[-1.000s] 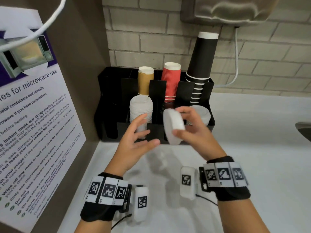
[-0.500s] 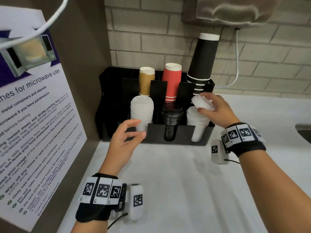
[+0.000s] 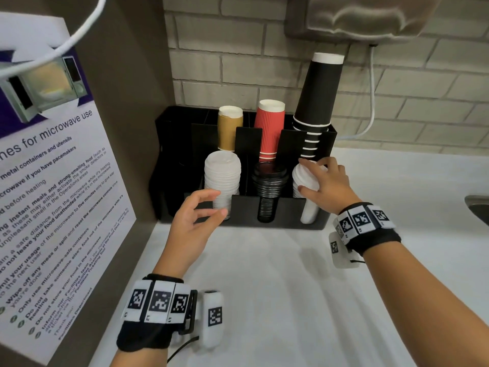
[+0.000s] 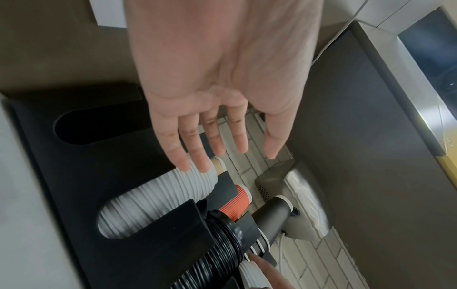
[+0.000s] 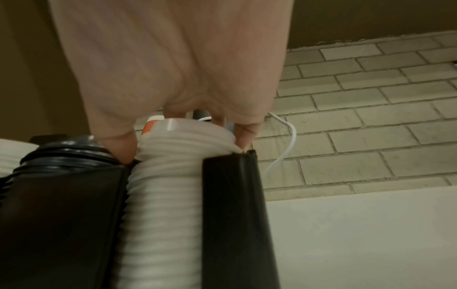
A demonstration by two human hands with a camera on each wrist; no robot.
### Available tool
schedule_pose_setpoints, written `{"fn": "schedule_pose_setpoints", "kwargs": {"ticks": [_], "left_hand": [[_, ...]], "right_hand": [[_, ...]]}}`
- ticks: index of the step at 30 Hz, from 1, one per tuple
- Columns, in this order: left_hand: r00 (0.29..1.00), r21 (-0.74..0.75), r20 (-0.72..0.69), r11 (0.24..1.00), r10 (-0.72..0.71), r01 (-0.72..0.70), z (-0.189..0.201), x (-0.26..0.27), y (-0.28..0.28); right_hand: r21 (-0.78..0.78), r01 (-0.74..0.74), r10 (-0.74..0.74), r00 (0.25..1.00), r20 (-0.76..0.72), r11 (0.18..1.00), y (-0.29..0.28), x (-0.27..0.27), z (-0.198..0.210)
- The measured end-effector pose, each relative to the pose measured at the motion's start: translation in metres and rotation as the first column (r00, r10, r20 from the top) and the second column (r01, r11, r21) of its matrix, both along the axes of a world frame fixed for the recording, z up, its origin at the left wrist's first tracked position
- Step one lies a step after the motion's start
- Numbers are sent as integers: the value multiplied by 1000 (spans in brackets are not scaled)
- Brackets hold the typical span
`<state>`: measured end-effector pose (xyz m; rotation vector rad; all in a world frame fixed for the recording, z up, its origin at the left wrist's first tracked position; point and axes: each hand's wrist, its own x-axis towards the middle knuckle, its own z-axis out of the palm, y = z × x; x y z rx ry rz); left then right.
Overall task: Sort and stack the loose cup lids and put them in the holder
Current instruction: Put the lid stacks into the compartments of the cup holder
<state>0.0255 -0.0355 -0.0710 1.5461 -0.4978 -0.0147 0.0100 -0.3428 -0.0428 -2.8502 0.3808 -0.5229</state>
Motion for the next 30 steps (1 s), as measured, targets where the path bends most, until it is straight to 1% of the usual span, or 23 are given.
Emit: {"fn": "schedule_pose_setpoints", "kwargs": {"ticks": [3,6,9,11,13,14,15,18,26,30], "left_hand": [[1000,-4,-2,1000,4,-4,0,0,0],[1000,-1,-2,1000,2,-2,0,0,-1],[1000,2,-6,1000,8,-8,1,0,0],[1000,-1,-9,1000,12,-12,1,0,0],[1000,-9,-8,1000,15,-15,1,0,1],[1000,-12,-8,1000,15,-15,1,0,1],[1000,-12,-9,1000,14,-14,1,0,0],[1000,-16,-17,1000,9,-9,1,0,-2],[1000,-26,2,1000,16,-16,6,2,-8],[1000,-42,8,999,1,-1,9,-2,-14]], "right_hand": [[-45,4,-6,999,-40,999,-1,-2,-1],[-78,-2,-6,994,-111,997,0,-2,1],[-76,-7,-6,985,-174,997,1,-3,4],[-70,-11,0,989,-151,998,2,-6,4],[-62,-16,12,998,-62,998,7,-11,3],[-62,-15,13,999,-40,998,11,-14,1],[-70,-14,10,998,-56,997,15,-17,-1],[-86,4,-18,986,-166,996,26,-20,-9],[-80,42,-58,977,-206,996,28,-10,-5],[-28,55,-61,958,-279,998,25,-4,2]]}}
